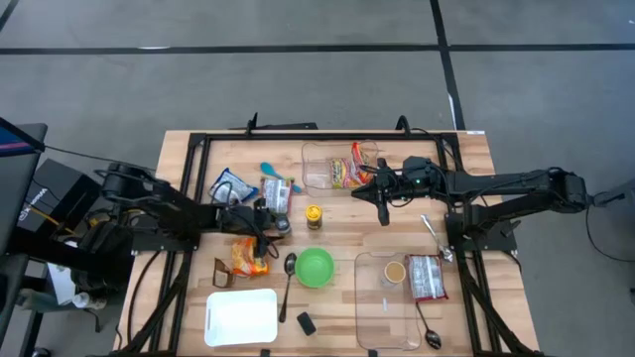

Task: Pick & Place Food Item
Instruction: Put the brown and blue seasoning into the bottom transparent bin

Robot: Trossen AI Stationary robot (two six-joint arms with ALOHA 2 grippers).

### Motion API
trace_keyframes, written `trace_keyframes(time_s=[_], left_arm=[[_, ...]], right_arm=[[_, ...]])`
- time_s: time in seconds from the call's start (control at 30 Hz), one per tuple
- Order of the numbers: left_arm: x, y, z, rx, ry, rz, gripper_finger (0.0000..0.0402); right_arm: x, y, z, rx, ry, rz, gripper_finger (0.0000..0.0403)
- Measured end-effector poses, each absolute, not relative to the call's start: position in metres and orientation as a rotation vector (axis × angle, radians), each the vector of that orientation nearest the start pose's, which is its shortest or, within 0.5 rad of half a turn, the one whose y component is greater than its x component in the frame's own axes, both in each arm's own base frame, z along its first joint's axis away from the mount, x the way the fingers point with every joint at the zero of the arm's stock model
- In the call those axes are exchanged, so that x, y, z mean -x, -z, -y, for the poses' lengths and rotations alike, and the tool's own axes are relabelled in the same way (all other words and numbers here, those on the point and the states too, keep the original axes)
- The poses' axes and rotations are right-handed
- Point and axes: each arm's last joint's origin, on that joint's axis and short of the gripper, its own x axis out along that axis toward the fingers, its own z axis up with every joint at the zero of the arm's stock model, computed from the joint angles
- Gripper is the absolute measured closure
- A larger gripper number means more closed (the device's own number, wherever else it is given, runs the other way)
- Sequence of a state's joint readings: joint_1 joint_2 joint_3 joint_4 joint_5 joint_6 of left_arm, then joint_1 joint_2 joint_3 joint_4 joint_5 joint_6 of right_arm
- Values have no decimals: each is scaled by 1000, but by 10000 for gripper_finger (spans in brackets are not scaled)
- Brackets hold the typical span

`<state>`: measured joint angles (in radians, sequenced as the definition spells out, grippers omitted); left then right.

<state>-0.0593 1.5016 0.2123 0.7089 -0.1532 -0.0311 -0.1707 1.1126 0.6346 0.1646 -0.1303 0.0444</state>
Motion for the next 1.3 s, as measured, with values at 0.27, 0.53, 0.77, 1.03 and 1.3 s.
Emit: trace_keyframes(time_s=[0.27,0.53,0.77,1.03,1.3], left_arm=[[-215,-92,8,-33,-100,-590,164],[-215,-93,8,-32,-100,-579,162],[-217,-96,8,-27,-100,-540,133],[-217,-96,8,-27,-100,-538,111],[-217,-96,8,-27,-100,-536,111]], right_arm=[[-237,-251,37,-92,47,-312,379],[-237,-251,37,-92,47,-312,379],[-237,-251,37,-92,47,-312,379],[-237,-251,37,-92,47,-312,379],[-237,-251,37,-92,47,-312,379]])
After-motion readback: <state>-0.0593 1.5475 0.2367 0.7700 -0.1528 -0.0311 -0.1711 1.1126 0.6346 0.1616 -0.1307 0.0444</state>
